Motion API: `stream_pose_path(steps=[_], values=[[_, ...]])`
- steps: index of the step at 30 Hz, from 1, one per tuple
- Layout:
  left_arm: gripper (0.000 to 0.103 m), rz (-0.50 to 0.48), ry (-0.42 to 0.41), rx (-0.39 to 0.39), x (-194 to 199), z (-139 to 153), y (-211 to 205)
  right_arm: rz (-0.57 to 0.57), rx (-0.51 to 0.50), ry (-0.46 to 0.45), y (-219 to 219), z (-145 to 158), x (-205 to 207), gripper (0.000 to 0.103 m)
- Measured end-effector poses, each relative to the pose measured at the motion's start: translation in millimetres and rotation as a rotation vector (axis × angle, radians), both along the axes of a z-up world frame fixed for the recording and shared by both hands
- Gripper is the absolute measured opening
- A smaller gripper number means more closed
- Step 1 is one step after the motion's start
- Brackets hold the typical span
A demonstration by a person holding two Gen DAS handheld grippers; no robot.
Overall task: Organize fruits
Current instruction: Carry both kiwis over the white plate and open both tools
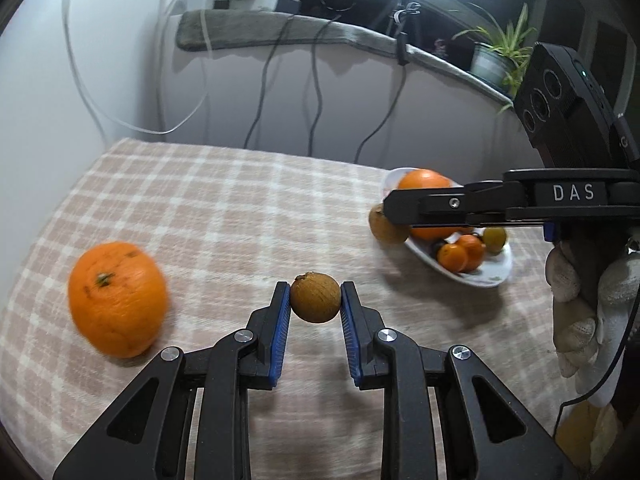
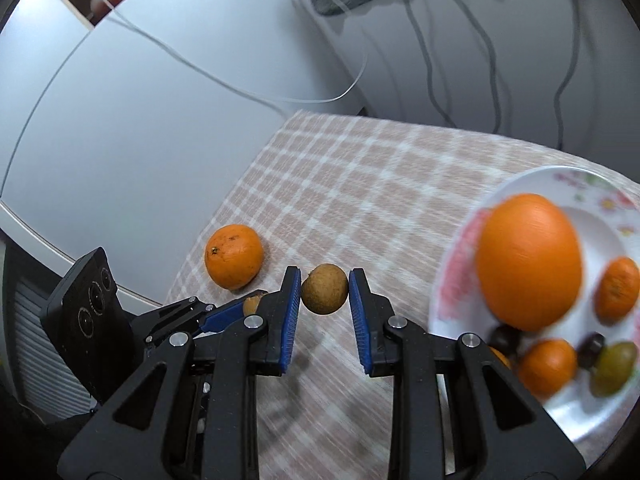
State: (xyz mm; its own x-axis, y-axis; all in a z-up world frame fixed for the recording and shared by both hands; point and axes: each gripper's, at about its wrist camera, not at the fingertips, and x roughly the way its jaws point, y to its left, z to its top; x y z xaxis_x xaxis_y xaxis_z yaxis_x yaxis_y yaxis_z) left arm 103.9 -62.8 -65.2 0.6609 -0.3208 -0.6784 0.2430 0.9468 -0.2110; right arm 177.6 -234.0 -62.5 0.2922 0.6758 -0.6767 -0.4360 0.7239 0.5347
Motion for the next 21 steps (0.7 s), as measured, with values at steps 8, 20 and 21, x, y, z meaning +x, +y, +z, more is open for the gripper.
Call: stream_pose_path(steps=[8, 20, 21], values=[[0.023, -0.066, -0.009, -0.019, 6.3, 5.5, -25.0, -0.107, 0.013, -0.009, -55.3, 4.3, -10.4, 0.026], [0.023, -0.154, -0.005, -0.024, 27.2, 6.6, -68.7, -0.235, 0.022, 0.001, -111.6, -4.9, -26.2, 0.026], [0.023, -0.159, -0.003, -0.024, 28.6, 6.4, -71.1, -0.244, 0.02, 0.001, -115.6, -5.6, -28.2, 0.026]])
